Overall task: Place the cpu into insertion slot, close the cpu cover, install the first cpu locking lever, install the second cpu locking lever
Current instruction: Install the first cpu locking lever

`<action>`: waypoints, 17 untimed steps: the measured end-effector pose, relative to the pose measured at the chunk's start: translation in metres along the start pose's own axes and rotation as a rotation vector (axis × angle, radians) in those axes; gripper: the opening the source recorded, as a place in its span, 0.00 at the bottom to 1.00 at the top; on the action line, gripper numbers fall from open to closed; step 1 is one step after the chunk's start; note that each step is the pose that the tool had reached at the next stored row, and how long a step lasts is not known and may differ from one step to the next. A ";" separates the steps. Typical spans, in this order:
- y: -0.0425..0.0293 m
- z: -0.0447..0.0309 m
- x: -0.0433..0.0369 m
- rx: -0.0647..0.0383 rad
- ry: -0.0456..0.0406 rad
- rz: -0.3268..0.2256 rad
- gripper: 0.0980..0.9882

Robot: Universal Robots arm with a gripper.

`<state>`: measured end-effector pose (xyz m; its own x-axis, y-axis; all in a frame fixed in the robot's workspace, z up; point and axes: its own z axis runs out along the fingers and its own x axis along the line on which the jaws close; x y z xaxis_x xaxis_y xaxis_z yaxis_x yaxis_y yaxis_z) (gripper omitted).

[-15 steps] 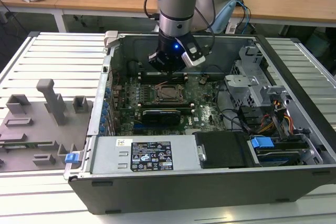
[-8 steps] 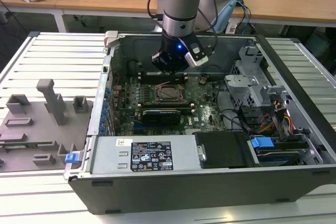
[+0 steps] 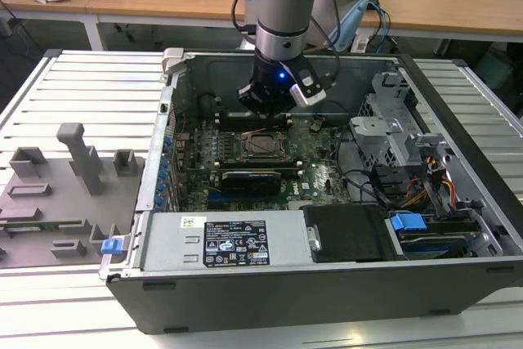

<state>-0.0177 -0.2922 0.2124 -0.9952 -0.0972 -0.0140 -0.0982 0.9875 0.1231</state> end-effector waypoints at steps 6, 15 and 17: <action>-0.0010 0.0074 -0.0006 0.000 0.0000 0.000 0.01; -0.0011 0.0080 -0.0011 0.003 0.0003 0.000 0.01; -0.0013 0.0086 -0.0010 0.009 0.0009 0.000 0.01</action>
<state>-0.0166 -0.2923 0.2037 -0.9952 -0.0973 -0.0130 -0.0982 0.9885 0.1146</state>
